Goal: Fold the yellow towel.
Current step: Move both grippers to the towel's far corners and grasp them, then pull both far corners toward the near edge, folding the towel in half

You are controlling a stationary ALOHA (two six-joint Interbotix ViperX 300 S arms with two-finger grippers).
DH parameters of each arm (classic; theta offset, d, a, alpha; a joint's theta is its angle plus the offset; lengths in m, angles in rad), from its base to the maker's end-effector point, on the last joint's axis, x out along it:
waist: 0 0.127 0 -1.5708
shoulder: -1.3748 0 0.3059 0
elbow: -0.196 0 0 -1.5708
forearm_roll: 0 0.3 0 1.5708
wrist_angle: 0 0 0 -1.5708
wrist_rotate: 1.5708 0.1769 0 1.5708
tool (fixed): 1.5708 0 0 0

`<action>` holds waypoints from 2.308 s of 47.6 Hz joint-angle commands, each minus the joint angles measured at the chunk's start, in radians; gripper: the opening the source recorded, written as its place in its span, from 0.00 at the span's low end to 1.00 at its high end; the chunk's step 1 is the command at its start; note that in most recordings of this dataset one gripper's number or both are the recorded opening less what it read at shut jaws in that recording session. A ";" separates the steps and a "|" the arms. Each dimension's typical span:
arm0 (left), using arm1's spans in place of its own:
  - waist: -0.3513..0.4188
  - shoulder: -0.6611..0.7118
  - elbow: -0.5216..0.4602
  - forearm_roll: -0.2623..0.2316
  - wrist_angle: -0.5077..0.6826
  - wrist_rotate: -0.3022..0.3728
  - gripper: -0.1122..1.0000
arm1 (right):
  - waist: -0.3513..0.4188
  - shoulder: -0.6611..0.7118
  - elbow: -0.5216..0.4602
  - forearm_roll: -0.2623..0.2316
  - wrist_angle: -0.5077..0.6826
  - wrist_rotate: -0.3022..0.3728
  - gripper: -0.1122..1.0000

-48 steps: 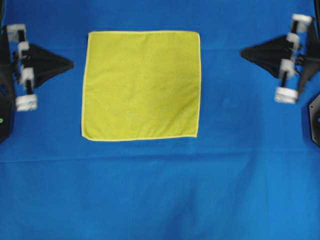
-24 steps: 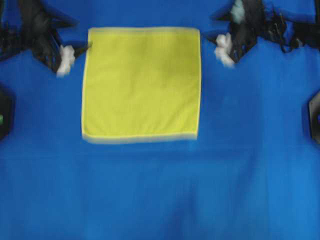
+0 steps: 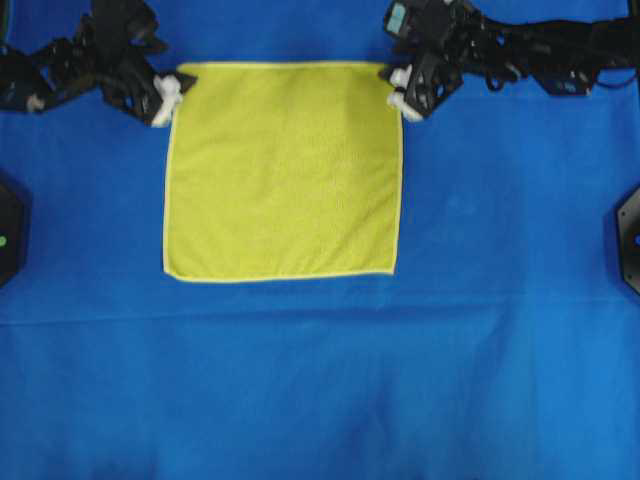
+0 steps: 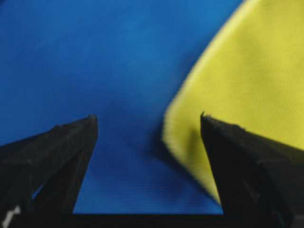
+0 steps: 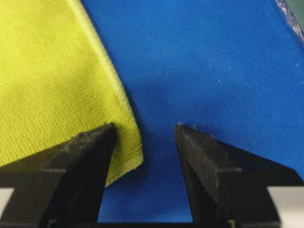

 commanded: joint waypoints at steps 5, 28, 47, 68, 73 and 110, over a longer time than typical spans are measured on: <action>0.031 0.012 -0.028 -0.002 0.000 0.006 0.82 | -0.011 0.000 -0.028 0.002 -0.008 0.000 0.61; -0.020 0.051 -0.060 0.002 0.061 0.060 0.12 | 0.005 -0.018 0.028 0.017 -0.002 0.032 0.12; -0.025 -0.094 -0.078 0.002 0.143 0.106 0.12 | 0.006 -0.126 0.051 0.020 0.002 0.035 0.12; -0.063 -0.184 -0.041 0.002 0.176 0.109 0.12 | 0.029 -0.173 0.080 0.021 -0.003 0.037 0.12; -0.092 -0.190 -0.035 0.000 0.195 0.104 0.12 | 0.046 -0.178 0.080 0.025 0.003 0.038 0.12; -0.614 -0.359 0.071 -0.002 0.437 -0.077 0.12 | 0.448 -0.284 0.198 0.224 0.060 0.040 0.12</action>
